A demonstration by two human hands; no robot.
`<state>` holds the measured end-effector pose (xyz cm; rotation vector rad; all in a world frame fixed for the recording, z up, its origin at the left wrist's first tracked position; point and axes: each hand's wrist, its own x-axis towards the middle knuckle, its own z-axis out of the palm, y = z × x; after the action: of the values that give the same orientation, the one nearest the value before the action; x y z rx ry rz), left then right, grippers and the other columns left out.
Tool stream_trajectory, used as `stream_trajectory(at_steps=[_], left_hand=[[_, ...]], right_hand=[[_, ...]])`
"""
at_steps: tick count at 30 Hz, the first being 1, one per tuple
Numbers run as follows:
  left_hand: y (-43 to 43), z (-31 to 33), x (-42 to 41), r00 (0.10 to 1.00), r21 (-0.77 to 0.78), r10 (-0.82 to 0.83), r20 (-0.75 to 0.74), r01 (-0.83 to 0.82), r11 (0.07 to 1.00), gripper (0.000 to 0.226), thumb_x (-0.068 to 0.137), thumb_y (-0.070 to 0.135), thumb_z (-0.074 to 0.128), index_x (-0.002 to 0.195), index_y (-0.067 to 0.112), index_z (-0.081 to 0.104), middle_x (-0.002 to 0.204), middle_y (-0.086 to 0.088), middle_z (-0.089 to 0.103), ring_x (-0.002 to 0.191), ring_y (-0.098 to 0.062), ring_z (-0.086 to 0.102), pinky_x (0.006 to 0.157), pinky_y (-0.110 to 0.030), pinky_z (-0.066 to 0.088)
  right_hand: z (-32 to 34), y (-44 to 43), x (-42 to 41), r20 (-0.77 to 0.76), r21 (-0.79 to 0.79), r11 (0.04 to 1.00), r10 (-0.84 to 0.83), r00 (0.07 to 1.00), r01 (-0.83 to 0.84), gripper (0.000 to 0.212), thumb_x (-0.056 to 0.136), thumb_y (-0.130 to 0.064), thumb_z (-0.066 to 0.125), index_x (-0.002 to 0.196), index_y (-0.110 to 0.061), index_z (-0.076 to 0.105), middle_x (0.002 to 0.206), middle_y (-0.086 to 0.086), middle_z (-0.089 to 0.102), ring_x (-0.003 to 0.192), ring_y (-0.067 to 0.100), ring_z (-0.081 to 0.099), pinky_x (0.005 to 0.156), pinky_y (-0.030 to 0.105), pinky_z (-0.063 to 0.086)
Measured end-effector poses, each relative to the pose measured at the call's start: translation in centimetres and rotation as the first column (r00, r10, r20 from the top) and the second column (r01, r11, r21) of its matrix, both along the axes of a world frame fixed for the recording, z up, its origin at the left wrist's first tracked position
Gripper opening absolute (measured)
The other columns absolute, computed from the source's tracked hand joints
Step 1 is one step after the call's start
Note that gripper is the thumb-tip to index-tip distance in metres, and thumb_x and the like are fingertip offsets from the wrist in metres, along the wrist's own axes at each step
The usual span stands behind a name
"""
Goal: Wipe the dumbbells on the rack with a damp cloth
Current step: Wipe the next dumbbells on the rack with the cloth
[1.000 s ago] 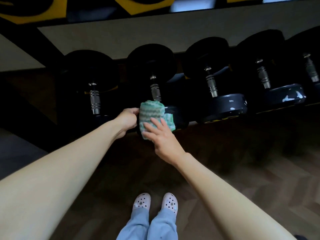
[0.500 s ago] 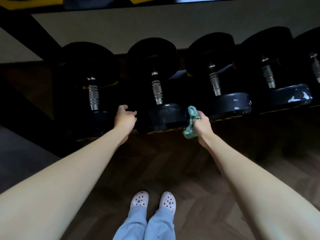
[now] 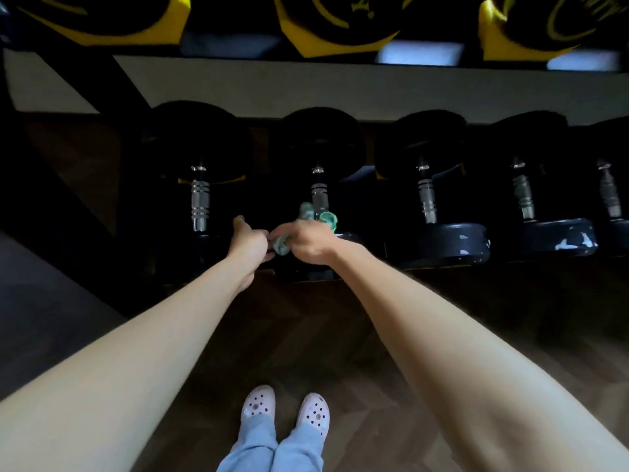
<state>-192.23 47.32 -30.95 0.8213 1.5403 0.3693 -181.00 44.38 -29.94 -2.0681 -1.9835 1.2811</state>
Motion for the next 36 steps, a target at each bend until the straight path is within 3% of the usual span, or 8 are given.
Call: stream_trajectory(at_steps=[7, 13, 17, 20, 24, 28, 32, 36], left_hand=[[0.5, 1.8, -1.3, 0.926, -0.051, -0.375, -0.050, 0.372, 0.927, 0.042, 0.093, -0.008, 0.028, 0.127, 0.002, 0.051, 0.106, -0.012, 0.062, 0.076, -0.015, 0.057, 0.058, -0.020, 0.050], [1.3, 3.8, -0.4, 0.570, -0.001, -0.821, 0.037, 0.821, 0.571, 0.054, 0.076, 0.005, 0.072, 0.124, 0.021, 0.054, 0.118, 0.000, 0.058, 0.114, -0.014, 0.052, 0.092, -0.023, 0.043], [2.1, 4.6, 2.3, 0.702, 0.021, -0.677, 0.222, 0.690, 0.723, 0.056, 0.079, 0.016, 0.072, 0.126, 0.030, 0.047, 0.118, 0.009, 0.059, 0.109, -0.009, 0.057, 0.092, -0.031, 0.049], [3.3, 4.4, 3.8, 0.771, 0.083, -0.614, 0.166, 0.610, 0.788, 0.020, 0.085, 0.010, 0.066, 0.104, 0.016, 0.060, 0.097, -0.004, 0.066, 0.078, -0.007, 0.067, 0.077, -0.029, 0.057], [5.2, 3.4, 5.5, 0.891, 0.152, -0.454, 0.016, 0.447, 0.882, 0.014, 0.088, -0.002, 0.053, 0.083, 0.011, 0.055, 0.080, -0.004, 0.056, 0.069, -0.009, 0.060, 0.074, -0.029, 0.055], [6.5, 3.1, 7.4, 0.923, 0.107, -0.372, 0.103, 0.362, 0.926, 0.018, 0.096, 0.009, 0.036, 0.089, 0.016, 0.050, 0.086, -0.004, 0.060, 0.084, -0.018, 0.063, 0.086, -0.036, 0.049], [7.2, 2.8, 8.8, 0.976, 0.104, -0.164, 0.144, 0.150, 0.983, 0.021, 0.097, 0.004, 0.033, 0.084, 0.018, 0.040, 0.066, -0.008, 0.054, 0.041, -0.011, 0.060, 0.057, -0.029, 0.055], [8.5, 1.6, 8.7, 0.954, 0.261, -0.285, -0.098, 0.300, 0.917, 0.023, 0.095, 0.003, 0.044, 0.077, 0.018, 0.043, 0.072, -0.003, 0.050, 0.052, -0.012, 0.052, 0.036, -0.017, 0.046]], right_hand=[[1.2, -1.7, 0.5, -0.284, -0.102, 0.975, -0.221, 0.933, 0.200, 0.038, 0.072, -0.015, 0.043, 0.095, -0.005, 0.072, 0.109, 0.012, 0.068, 0.101, 0.022, 0.058, 0.081, 0.027, 0.041], [4.1, -2.7, 6.0, -0.627, -0.449, 0.555, -0.754, 0.196, 0.701, 0.034, 0.077, 0.003, 0.032, 0.080, -0.007, 0.065, 0.081, 0.010, 0.063, 0.073, 0.020, 0.058, 0.063, 0.026, 0.047], [4.2, -2.3, 9.5, -0.653, -0.482, 0.528, -0.749, 0.115, 0.699, 0.037, 0.082, -0.002, 0.035, 0.091, -0.014, 0.069, 0.089, 0.006, 0.070, 0.083, 0.020, 0.066, 0.071, 0.032, 0.051], [3.7, -1.3, 11.6, -0.646, -0.521, 0.512, -0.760, 0.077, 0.683, 0.033, 0.082, -0.006, 0.039, 0.098, -0.012, 0.067, 0.096, 0.009, 0.069, 0.085, 0.021, 0.067, 0.073, 0.033, 0.052], [2.9, 0.3, 14.1, -0.621, -0.563, 0.569, -0.770, 0.148, 0.599, 0.043, 0.071, -0.022, 0.054, 0.113, -0.010, 0.061, 0.101, 0.010, 0.068, 0.089, 0.022, 0.066, 0.075, 0.032, 0.053], [2.1, 2.2, 14.6, -0.508, -0.431, 0.740, -0.672, 0.539, 0.517, 0.036, 0.079, -0.006, 0.069, 0.113, -0.008, 0.058, 0.104, 0.007, 0.066, 0.092, 0.019, 0.064, 0.083, 0.029, 0.049], [0.9, 4.3, 15.0, -0.387, -0.277, 0.768, -0.640, 0.664, 0.578, 0.028, 0.078, -0.002, 0.066, 0.102, -0.017, 0.062, 0.099, 0.008, 0.061, 0.088, 0.019, 0.059, 0.074, 0.024, 0.044], [-0.2, 5.8, 16.1, -0.173, 0.020, 0.883, -0.458, 0.872, 0.468, 0.032, 0.085, -0.001, 0.057, 0.114, -0.014, 0.059, 0.095, 0.008, 0.058, 0.066, 0.015, 0.052, 0.050, 0.013, 0.038]])
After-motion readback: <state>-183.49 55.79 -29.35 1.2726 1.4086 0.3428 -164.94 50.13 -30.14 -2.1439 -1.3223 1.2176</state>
